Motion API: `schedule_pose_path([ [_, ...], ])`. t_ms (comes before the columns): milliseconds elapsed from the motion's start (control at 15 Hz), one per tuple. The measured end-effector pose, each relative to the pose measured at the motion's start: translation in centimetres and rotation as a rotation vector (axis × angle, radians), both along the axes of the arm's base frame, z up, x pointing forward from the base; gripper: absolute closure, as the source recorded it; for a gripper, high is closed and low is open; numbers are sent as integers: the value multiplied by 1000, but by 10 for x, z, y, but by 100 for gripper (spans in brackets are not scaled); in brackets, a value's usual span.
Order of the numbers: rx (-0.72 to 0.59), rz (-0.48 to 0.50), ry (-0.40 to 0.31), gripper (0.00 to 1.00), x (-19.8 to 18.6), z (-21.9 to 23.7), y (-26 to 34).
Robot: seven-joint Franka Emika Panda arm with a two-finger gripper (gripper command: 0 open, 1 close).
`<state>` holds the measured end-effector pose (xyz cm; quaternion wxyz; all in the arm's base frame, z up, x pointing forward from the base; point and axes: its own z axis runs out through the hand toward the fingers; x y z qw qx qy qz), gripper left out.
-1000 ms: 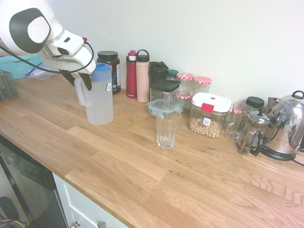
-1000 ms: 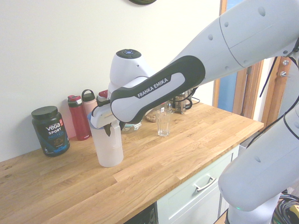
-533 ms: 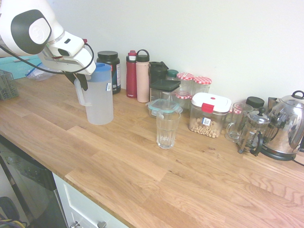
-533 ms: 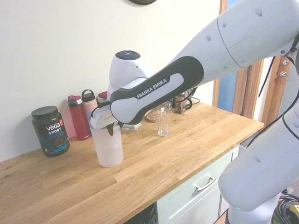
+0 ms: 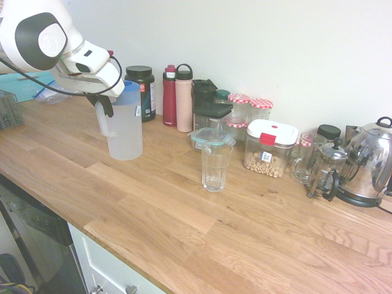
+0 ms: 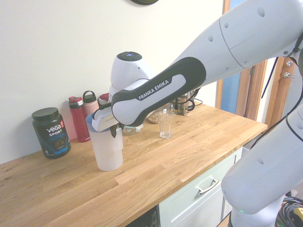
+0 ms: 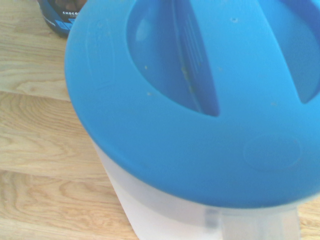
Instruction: Pour me some water
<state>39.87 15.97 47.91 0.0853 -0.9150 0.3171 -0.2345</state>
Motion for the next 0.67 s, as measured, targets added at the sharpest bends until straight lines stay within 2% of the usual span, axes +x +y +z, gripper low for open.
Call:
schedule_pose_path([
  [133, 8, -1, 17, 100, -9, 13, -8],
  [333, 9, 1, 59, 100, -44, 37, -31],
  [667, -89, 112, 182, 100, -103, 54, -95],
])
